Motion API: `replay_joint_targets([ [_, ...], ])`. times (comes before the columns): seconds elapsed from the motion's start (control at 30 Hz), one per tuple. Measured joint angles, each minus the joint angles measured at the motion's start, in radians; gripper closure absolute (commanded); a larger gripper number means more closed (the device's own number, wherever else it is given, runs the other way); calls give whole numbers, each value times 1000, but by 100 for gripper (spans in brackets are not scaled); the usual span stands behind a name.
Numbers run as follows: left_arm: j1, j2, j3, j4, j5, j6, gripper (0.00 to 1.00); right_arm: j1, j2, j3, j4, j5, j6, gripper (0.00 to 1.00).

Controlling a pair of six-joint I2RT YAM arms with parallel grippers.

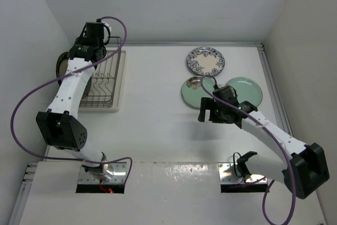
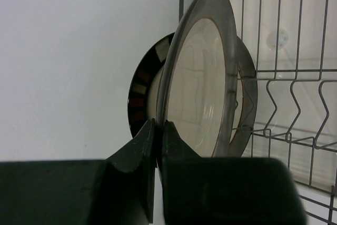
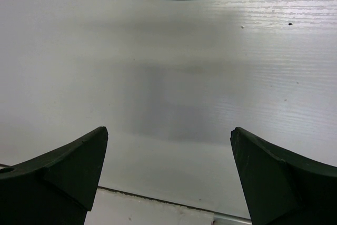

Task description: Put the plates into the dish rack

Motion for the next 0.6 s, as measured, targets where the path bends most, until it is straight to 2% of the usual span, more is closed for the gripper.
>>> replay_joint_targets([
  [0.6, 67, 0, -93, 14, 104, -63, 100, 5, -34, -17, -13, 11, 9, 0],
])
